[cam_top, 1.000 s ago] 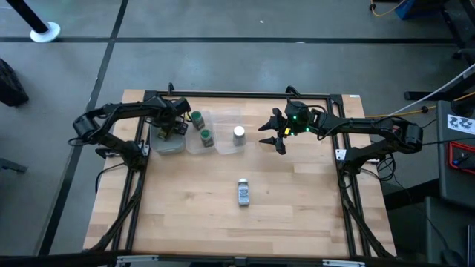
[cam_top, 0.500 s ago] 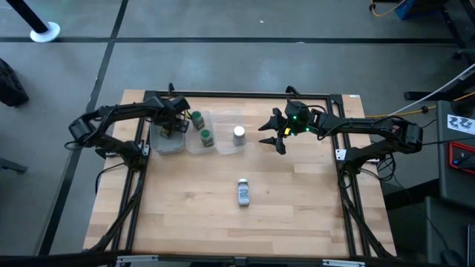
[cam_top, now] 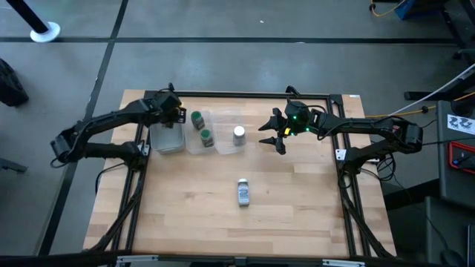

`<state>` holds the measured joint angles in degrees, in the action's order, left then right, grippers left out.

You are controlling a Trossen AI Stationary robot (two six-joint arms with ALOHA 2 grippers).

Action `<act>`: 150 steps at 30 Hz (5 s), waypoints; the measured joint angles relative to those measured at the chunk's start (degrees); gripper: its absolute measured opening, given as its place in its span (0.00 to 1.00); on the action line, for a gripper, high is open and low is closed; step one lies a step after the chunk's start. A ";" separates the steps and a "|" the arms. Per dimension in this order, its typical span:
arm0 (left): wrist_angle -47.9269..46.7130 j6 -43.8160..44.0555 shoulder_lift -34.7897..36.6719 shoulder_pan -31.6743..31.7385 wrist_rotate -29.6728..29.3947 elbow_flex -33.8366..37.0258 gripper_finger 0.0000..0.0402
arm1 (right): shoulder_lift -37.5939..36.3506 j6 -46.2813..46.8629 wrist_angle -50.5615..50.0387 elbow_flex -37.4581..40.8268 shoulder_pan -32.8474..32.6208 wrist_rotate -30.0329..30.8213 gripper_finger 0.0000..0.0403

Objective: Sort spices by type
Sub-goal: Put the yellow seasoning bottle into the gray bin, then put the white seasoning bottle into the right transparent bin

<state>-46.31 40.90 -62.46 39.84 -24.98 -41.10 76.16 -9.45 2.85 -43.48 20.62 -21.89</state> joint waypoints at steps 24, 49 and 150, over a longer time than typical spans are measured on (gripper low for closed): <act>20.04 30.73 2.15 -22.53 -42.55 17.83 0.46 | 0.00 -0.02 0.09 0.00 -0.02 0.02 0.61; 48.83 16.00 -5.55 -24.99 -53.65 32.30 0.49 | 0.00 -0.04 0.57 0.00 -0.02 0.37 0.61; 52.14 -25.68 29.64 -32.35 -19.19 26.65 0.63 | 0.00 -14.99 1.00 -0.08 -8.14 -6.31 0.61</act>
<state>5.83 15.23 -32.82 7.49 -44.18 -14.45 76.16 -24.44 3.85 -43.56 12.48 -28.19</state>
